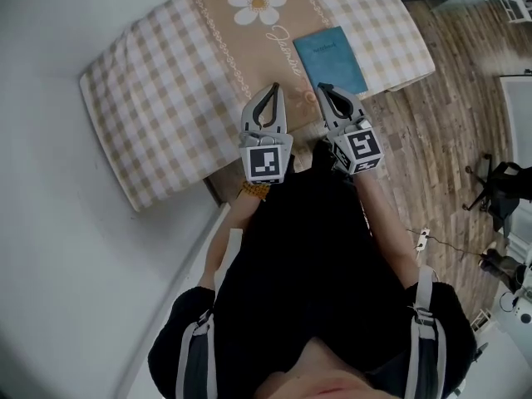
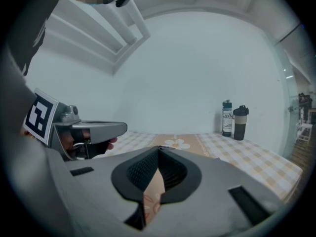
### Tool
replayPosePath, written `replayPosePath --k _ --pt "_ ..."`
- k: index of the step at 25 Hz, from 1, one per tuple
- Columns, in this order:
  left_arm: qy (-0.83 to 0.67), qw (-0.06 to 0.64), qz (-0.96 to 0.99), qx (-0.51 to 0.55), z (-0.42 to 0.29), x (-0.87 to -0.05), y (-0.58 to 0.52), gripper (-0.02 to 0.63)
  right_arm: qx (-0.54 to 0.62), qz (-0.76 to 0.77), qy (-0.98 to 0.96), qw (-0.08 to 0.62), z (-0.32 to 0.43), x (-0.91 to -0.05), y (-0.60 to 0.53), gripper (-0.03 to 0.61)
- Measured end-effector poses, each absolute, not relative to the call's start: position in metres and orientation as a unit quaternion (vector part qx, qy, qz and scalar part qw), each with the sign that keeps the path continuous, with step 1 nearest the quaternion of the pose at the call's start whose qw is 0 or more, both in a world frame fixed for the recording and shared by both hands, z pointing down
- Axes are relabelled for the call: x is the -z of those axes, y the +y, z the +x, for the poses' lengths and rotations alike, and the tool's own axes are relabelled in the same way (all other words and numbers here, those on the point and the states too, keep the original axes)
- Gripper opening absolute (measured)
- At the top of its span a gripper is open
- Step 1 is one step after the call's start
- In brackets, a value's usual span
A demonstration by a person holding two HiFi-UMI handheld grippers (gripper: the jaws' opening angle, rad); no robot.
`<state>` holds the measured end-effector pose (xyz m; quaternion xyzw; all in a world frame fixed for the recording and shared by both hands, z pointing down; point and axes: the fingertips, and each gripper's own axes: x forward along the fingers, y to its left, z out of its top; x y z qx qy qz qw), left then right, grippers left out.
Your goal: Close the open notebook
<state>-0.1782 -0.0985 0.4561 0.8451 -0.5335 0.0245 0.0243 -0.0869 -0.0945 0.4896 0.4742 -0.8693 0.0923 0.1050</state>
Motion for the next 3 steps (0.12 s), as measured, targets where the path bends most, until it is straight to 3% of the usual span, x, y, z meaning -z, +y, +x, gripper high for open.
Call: replayPosePath --k 3 --pt "-0.534 0.024 0.845 -0.030 -0.1825 -0.4593 -0.0991 0.014 -0.089 0.477 -0.868 0.105 -0.0889 -0.4901 -0.0977 0.005"
